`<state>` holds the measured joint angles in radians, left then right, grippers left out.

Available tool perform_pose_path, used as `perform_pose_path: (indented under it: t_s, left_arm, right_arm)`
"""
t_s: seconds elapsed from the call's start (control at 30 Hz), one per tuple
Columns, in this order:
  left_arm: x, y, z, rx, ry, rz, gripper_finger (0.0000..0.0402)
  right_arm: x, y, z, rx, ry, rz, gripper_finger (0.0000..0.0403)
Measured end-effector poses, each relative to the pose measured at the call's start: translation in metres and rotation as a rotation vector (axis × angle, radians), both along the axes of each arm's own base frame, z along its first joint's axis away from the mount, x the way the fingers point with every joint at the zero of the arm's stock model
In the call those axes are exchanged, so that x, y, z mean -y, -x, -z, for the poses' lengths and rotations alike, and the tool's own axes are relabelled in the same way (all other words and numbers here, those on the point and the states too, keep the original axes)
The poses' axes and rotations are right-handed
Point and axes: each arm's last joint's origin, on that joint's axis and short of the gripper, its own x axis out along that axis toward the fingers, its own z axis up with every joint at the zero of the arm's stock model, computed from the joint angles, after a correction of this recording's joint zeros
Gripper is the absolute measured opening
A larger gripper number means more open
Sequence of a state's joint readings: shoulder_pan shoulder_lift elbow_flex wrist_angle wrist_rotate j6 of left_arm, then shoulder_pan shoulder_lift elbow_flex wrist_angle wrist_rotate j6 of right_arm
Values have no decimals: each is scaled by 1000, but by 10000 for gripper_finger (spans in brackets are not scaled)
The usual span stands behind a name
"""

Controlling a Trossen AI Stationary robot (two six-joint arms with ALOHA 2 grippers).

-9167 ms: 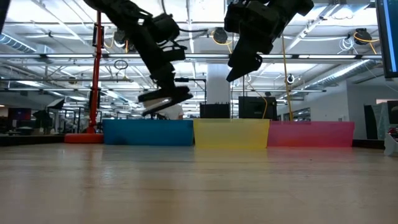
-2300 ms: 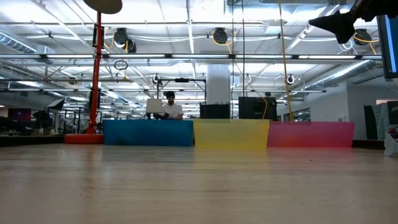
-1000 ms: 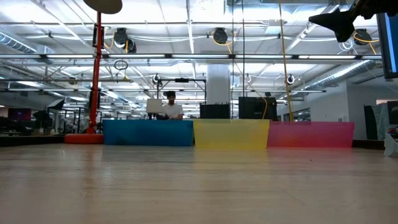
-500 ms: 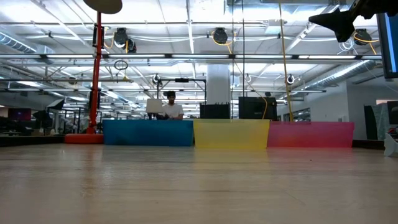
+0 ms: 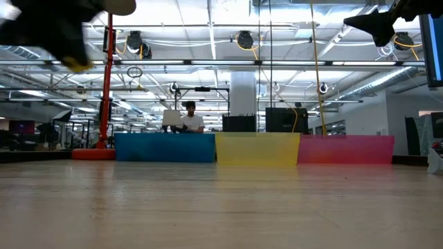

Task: Pick and place Stapler, Stapler remover, tape
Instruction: Put the left small yellow stapler into the blue bin

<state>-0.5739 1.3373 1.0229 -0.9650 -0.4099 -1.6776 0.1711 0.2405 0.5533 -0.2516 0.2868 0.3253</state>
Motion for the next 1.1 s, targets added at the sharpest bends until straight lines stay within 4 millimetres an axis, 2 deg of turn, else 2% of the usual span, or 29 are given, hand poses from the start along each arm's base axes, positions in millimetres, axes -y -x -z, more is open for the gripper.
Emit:
perform_pose_path:
  t_s: [0.13, 0.3, 0.43, 0.53, 0.7, 0.93, 1.1]
  left_arm:
    - [-57, -31, -5, 0, -112, 94, 59]
    - [-138, -70, -12, 140, -243, 154, 59]
    - [-203, -84, -7, 203, -331, 108, 59]
    - [-239, -89, 10, 201, -317, 90, 59]
    - [-272, -111, 30, 138, -262, 139, 60]
    - [-293, -153, 38, -146, -214, 287, 60]
    - [-302, -156, 37, -285, -182, 303, 60]
  right_arm:
    - [0, 0, 0, -1, 8, 0, 309]
    - [0, 0, 0, -1, 9, 0, 309]
    - [0, 0, 0, -3, 23, 1, 309]
    - [0, 0, 0, -4, 23, 4, 309]
    - [0, 0, 0, -7, 22, 7, 309]
    - [0, 0, 0, -6, 16, 8, 309]
    - [0, 0, 1, -7, -2, 4, 309]
